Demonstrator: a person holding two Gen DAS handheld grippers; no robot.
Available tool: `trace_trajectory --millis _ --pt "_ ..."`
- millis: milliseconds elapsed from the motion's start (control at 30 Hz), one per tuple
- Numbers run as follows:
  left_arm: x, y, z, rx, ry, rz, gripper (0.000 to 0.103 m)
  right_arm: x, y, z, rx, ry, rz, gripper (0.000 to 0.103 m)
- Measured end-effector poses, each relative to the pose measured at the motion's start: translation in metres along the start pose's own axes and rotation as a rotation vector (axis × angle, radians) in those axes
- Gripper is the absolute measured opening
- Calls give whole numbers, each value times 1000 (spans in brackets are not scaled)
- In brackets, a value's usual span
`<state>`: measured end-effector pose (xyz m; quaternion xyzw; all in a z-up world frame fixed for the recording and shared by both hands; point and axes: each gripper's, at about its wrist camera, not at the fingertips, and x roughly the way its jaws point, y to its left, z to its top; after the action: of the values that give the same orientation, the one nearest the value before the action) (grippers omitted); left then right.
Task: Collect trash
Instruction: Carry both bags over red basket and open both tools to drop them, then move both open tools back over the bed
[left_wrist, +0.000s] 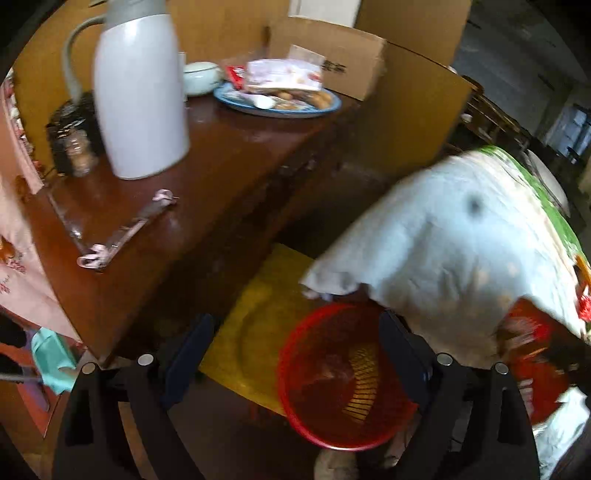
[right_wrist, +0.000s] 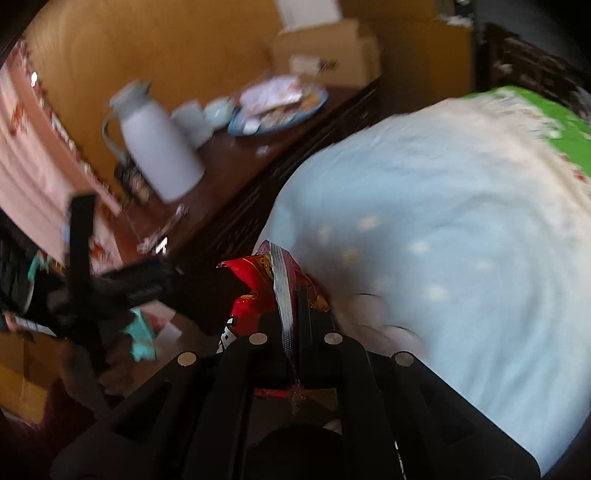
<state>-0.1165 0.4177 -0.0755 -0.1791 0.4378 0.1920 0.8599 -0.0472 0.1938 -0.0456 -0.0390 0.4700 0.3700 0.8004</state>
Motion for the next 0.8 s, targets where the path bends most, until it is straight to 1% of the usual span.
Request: trace_trajectory --millis 33,67,100,167,300,367,500,600,633,700,800 --pt "-1 5 1 -1 1 7 89 15 4 3 -10 24 6 12" --pt "-1 7 2 1 2 12 90 21 4 4 -15 34 8 18" --pt "-1 8 2 9 4 16 90 27 6 6 -19 38 8 25" --pt "-2 5 0 28 2 22 90 32 7 10 -18 28 15 34" --pt "2 -4 -1 66 -9 33 90 22 2 16 -8 -2 26 36" --pt "0 -11 0 72 -8 22 90 13 -4 18 5 -24 22 36" --pt "-9 -29 -1 105 -20 -6 90 -24 -23 16 43 -92 1 36" --pt "-24 -53 -5 154 -39 -20 90 -55 -38 10 66 -155 -48 36" --pt "-29 -63 -6 170 -45 -29 90 -72 -46 4 74 -187 -77 37" --pt "-41 -85 -10 204 -54 -55 91 -91 -57 -4 88 -225 -112 45" --pt "-52 -116 -16 254 -60 -86 92 -129 -83 -24 129 -296 -183 51"
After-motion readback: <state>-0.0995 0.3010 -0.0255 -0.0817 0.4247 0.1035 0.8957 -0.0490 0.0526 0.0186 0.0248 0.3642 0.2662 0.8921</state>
